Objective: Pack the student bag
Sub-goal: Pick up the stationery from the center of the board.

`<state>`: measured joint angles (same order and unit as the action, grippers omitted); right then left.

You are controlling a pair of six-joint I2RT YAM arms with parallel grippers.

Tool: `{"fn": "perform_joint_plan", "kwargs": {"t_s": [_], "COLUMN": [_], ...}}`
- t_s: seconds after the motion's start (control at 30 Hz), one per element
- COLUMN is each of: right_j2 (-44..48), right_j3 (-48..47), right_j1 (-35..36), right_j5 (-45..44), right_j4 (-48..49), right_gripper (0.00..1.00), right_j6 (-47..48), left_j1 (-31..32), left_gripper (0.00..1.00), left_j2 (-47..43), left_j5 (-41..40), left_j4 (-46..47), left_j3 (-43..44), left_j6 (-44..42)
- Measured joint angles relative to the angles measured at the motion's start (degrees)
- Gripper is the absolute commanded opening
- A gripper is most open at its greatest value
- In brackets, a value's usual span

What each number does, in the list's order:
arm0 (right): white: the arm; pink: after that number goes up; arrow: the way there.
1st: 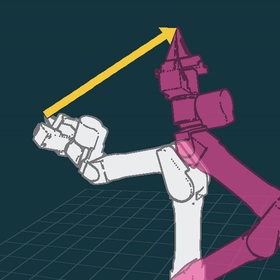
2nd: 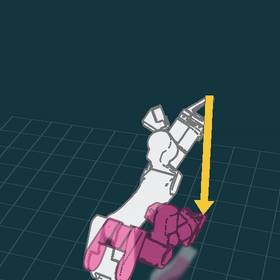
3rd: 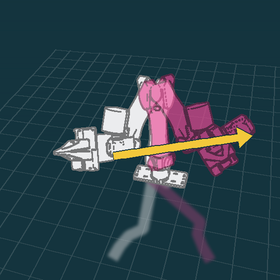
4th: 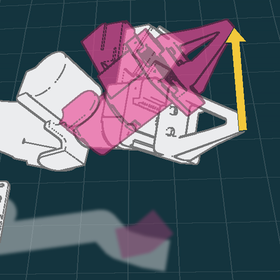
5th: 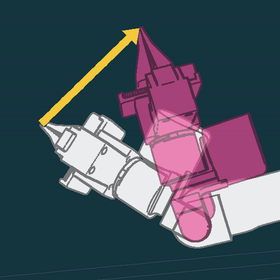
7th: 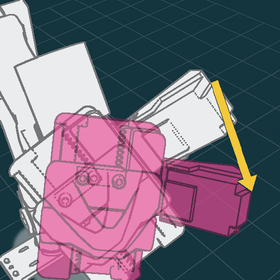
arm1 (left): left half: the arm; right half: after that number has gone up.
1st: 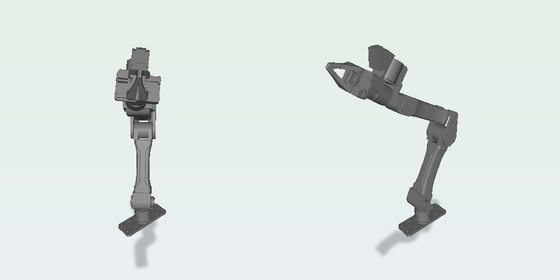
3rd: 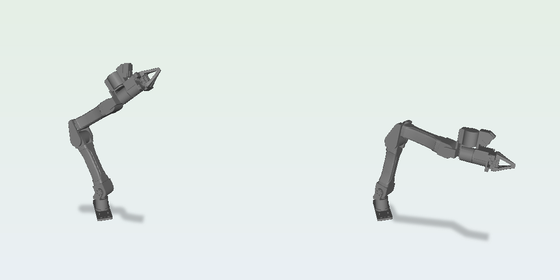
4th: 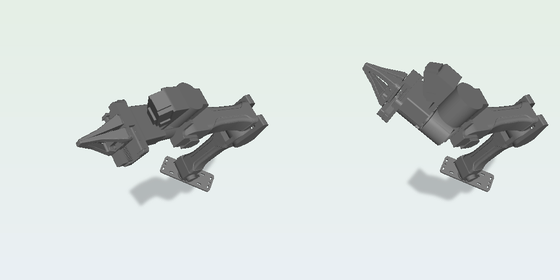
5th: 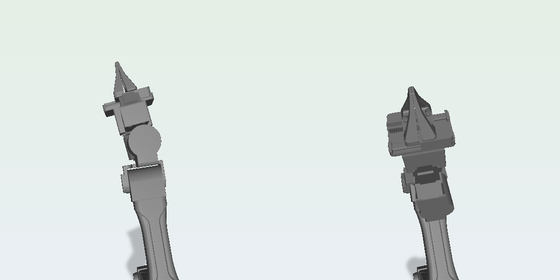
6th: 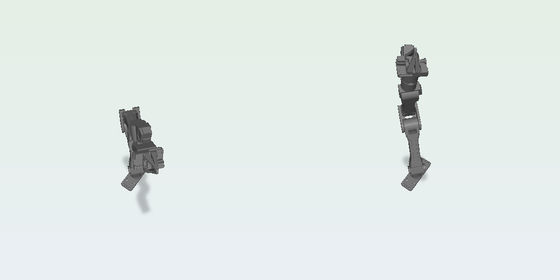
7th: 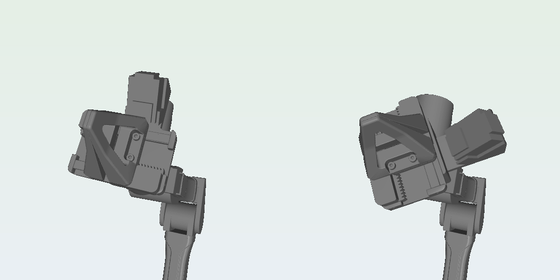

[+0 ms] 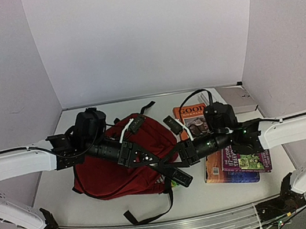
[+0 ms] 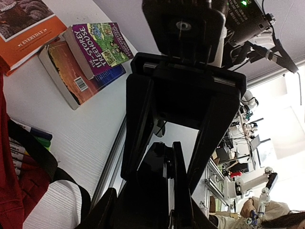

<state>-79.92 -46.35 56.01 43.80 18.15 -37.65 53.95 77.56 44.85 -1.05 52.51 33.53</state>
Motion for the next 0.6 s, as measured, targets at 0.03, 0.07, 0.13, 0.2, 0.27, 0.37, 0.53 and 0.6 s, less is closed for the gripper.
{"fn": "perform_joint_plan", "kwargs": {"t_s": [0.03, 0.07, 0.13, 0.2, 0.27, 0.37, 0.53, 0.6], "right_j2": [0.0, 0.1, 0.6, 1.4, 2.1, 2.6, 2.8, 2.8], "right_j3": [0.2, 0.4, 1.0, 1.6, 2.2, 2.5, 2.4, 1.9], "right_j1": [-0.3, -0.8, -1.9, -3.0, -3.8, -4.1, -4.1, -4.0], "right_j5": [-0.8, -1.6, -3.3, -4.5, -5.7, -7.4, -12.7, -15.7], "right_j4": [0.3, 0.7, 1.2, 1.6, 1.8, 1.9, -0.1, -2.4], "right_gripper": [0.57, 0.61, 0.65, 0.72, 0.76, 0.80, 0.77, 0.76], "right_j6": [-0.1, -0.2, -0.6, -0.5, -0.6, -0.5, 0.8, 1.4], "left_j1": [0.0, -0.1, -0.4, -1.1, -2.1, -4.6, -10.7, -13.5], "left_gripper": [0.01, 0.00, 0.00, 0.00, 0.00, 0.00, 0.00, 0.00], "left_j2": [0.0, 0.0, 0.0, 0.0, -0.1, -0.4, -3.1, -5.1], "left_j5": [-1.3, -2.2, -4.1, -5.3, -6.1, -7.1, -8.9, -9.9], "left_j4": [-0.5, -1.2, -2.6, -3.1, -3.0, -2.9, -3.2, -4.0], "left_j3": [0.0, 0.0, -0.1, -0.3, -0.9, -2.2, -4.3, -4.7], "left_j6": [0.4, 0.6, 1.3, 2.1, 3.1, 5.1, 8.4, 9.0]}}
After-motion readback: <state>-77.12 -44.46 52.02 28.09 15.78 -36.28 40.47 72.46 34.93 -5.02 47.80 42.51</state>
